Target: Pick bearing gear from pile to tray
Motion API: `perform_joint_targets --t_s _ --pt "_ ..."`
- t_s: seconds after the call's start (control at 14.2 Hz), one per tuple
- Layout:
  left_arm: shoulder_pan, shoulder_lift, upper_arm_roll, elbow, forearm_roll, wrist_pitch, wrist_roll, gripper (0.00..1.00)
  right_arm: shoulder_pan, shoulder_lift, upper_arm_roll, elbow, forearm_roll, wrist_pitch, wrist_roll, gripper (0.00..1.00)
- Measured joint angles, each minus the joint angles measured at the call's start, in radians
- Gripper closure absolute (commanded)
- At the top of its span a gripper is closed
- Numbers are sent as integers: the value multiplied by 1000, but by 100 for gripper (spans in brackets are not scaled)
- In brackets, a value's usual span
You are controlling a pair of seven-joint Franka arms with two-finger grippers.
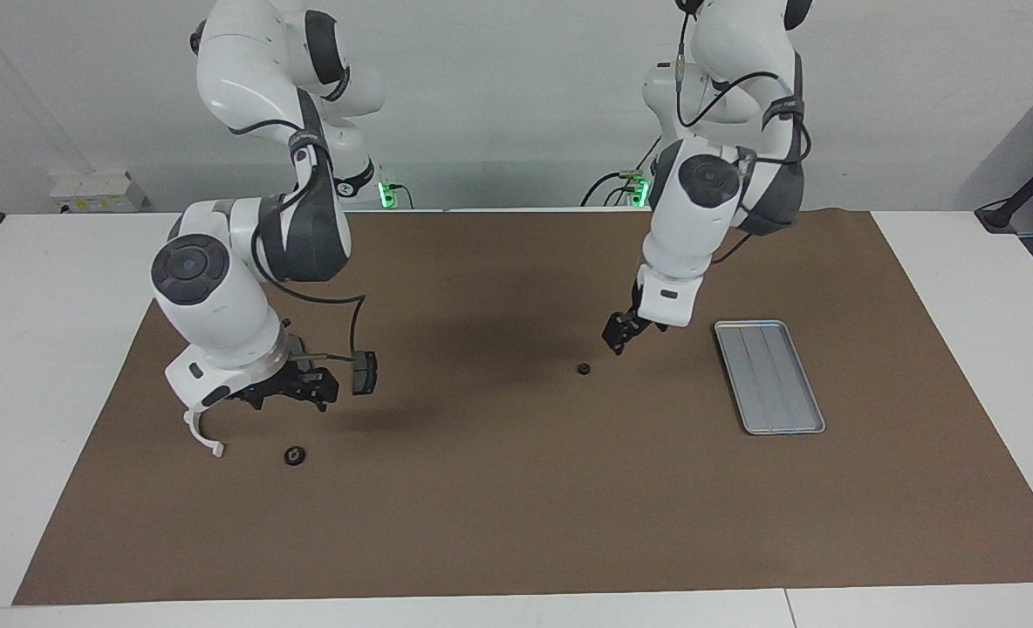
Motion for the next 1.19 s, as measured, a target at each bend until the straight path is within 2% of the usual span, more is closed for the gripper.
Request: perform_joint_targets --t_s 0.07,0.28,0.42,0.56,0.84,0.91,0.98,1.12,1.19 --pt "-27 44 0 -3 0 45 -41 7 -11 6 0 -29 0 42 0 0" --pt "-70 115 0 -57 0 158 -82 9 -37 46 -1 -109 -4 178 0 0" --pt "-74 118 0 -96 0 182 -82 9 -42 73 -1 -137 -6 251 0 0" --pt "-79 117 0 -105 0 184 -82 16 -41 81 -1 -165 -6 312 1 0" --pt "-83 116 0 -118 0 202 -82 22 -42 90 -1 -192 -6 360 28 0" --pt "-83 116 0 -125 0 214 -82 28 -42 90 -1 -200 -6 369 33 0" --pt "-83 116 0 -134 0 226 -82 38 -42 92 -1 -209 -6 381 35 0" --pt "-83 113 1 -140 0 233 -82 73 -42 97 -1 -225 -6 400 39 0" --pt "-83 112 2 -140 1 232 -82 85 -42 99 -1 -229 -6 403 41 0"
